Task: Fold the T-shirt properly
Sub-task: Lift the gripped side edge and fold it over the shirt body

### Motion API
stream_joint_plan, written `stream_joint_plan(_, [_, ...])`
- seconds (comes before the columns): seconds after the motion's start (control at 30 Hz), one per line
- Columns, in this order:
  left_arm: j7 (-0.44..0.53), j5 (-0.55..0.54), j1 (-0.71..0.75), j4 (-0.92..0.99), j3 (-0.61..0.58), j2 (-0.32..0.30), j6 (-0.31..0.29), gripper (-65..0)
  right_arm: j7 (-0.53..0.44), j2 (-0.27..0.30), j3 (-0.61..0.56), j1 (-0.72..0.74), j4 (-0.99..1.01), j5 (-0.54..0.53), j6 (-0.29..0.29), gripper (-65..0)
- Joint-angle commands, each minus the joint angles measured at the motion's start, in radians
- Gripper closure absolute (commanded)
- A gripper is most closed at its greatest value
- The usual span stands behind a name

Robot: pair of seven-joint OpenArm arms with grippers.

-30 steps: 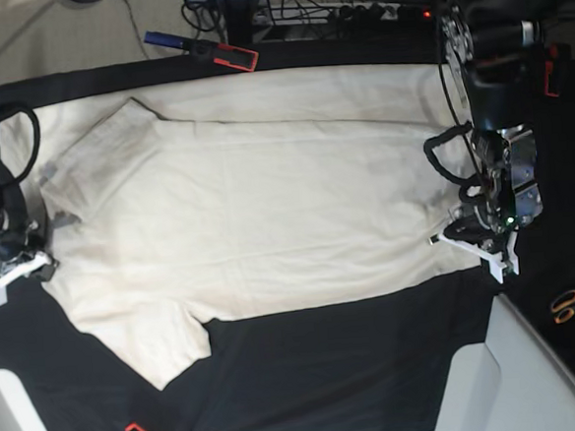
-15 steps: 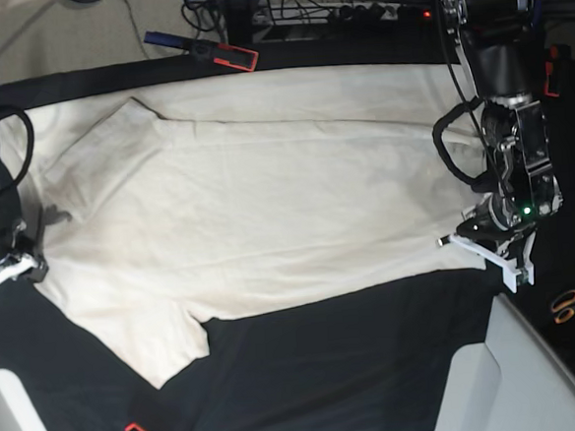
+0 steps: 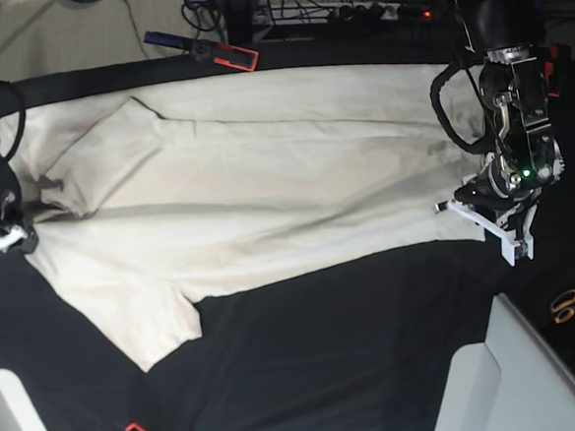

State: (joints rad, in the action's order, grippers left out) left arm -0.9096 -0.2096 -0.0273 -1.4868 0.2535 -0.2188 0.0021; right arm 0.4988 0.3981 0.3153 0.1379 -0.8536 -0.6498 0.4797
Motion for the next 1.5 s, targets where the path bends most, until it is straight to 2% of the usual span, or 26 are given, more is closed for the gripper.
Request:
stream_joint_plan(0.0, [0.014, 0.005, -0.01, -0.021, 0.004, -0.02, 0.003, 0.0, -0.005, 0.022, 0.008, 0.009, -0.016, -0.009, 0.006, 0.0])
stream_joint_plan(0.17, [0.014, 0.005, 0.002, -0.01, 0.004, -0.026, 0.003, 0.0, 0.036, 0.022, 0.008, -0.002, -0.016, -0.009, 0.0, -1.5])
stream_joint_plan(0.2, [0.014, 0.005, 0.002, -0.01, 0.004, -0.026, 0.003, 0.0, 0.048, 0.022, 0.008, -0.002, -0.016, -0.009, 0.0, -3.9])
stream_joint_plan(0.43, [0.014, 0.005, 0.0, -0.01, 0.004, -0.021, 0.003, 0.0, 0.059, 0.02, 0.009, -0.005, -0.117, -0.009, -0.003, -34.1])
stream_joint_plan(0.5, [0.014, 0.005, -0.001, -0.01, 0.004, -0.021, 0.003, 0.0, 0.059, 0.02, 0.009, -0.004, -0.146, -0.009, -0.036, -39.5])
stream_joint_plan(0.57, [0.014, 0.005, -0.001, -0.01, 0.004, -0.021, 0.003, 0.0, 0.057, 0.022, 0.006, 0.004, -0.154, -0.009, -0.069, -42.0])
stream_joint_plan(0.7, [0.016, 0.005, -0.003, -0.01, 0.004, -0.023, 0.003, 0.0, 0.059, 0.026, -0.014, 0.087, -0.108, -0.001, -0.077, -43.2])
stream_joint_plan(0.83, [0.016, 0.005, -0.001, -0.01, 0.004, -0.023, 0.003, 0.0, 0.048, 0.037, -0.135, 0.203, 0.04, -0.001, -0.077, -42.9])
stream_joint_plan(1.0, [0.016, 0.005, 0.0, -0.01, 0.004, -0.023, 0.003, 0.0, -0.099, 0.042, -0.311, 0.322, 0.285, -0.001, -0.077, -42.8])
stream_joint_plan(1.13, [0.016, 0.005, 0.002, -0.01, 0.004, -0.024, 0.003, 0.0, -0.188, 0.04, -0.387, 0.363, 0.419, -0.001, -0.077, -43.1])
stream_joint_plan(1.27, [0.016, 0.005, 0.0, -0.01, 0.004, -0.024, 0.003, 0.0, -0.253, 0.04, -0.454, 0.368, 0.445, -0.001, -0.077, -43.2])
stream_joint_plan(1.47, [0.016, 0.005, -0.003, -0.01, 0.004, -0.024, 0.003, 0.0, -0.257, 0.04, -0.473, 0.368, 0.445, -0.001, -0.077, -42.8])
